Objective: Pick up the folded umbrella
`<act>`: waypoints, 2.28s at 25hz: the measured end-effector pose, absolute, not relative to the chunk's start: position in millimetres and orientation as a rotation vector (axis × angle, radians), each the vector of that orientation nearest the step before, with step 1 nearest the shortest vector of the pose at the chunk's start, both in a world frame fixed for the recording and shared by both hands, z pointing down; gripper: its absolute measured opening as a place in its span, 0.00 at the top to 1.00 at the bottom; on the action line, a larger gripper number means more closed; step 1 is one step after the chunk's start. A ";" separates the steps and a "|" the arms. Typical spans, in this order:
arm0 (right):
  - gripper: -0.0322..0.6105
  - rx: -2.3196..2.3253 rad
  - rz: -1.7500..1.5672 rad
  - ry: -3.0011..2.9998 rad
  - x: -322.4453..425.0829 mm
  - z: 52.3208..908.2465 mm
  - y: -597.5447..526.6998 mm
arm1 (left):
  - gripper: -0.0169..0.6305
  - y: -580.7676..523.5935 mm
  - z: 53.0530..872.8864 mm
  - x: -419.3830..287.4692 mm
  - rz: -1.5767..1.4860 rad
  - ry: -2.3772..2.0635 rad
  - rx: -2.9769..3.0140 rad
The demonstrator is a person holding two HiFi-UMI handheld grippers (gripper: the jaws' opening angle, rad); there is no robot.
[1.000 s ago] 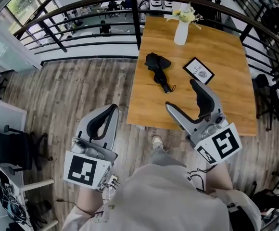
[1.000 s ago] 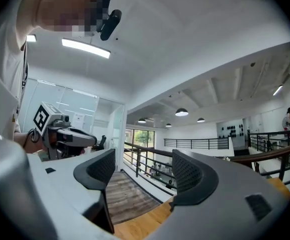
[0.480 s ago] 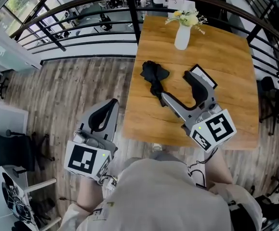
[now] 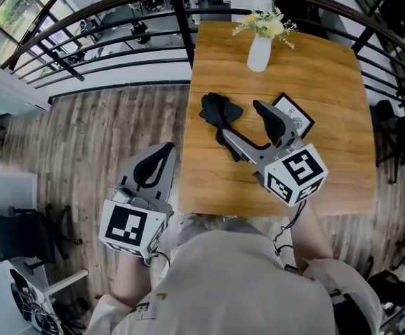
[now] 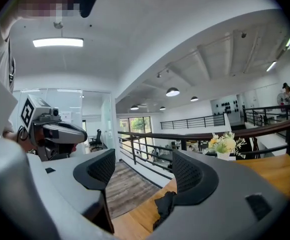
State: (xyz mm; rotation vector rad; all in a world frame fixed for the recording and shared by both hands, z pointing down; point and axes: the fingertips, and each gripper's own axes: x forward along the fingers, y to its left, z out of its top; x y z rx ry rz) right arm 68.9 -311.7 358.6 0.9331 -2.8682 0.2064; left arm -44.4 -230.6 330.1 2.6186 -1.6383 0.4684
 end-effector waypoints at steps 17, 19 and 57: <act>0.39 1.088 0.511 -2.511 14.0 498.3 -395.5 | 0.95 -316.1 401.7 -99.2 0.429 -1.390 2.650; 0.39 1.078 0.539 -2.463 7.7 524.6 -405.7 | 0.95 -325.6 418.3 -106.9 0.439 -1.403 2.620; 0.55 1.048 0.895 -2.007 15.4 741.2 -418.7 | 0.95 -294.7 567.0 -161.7 0.553 -1.290 2.331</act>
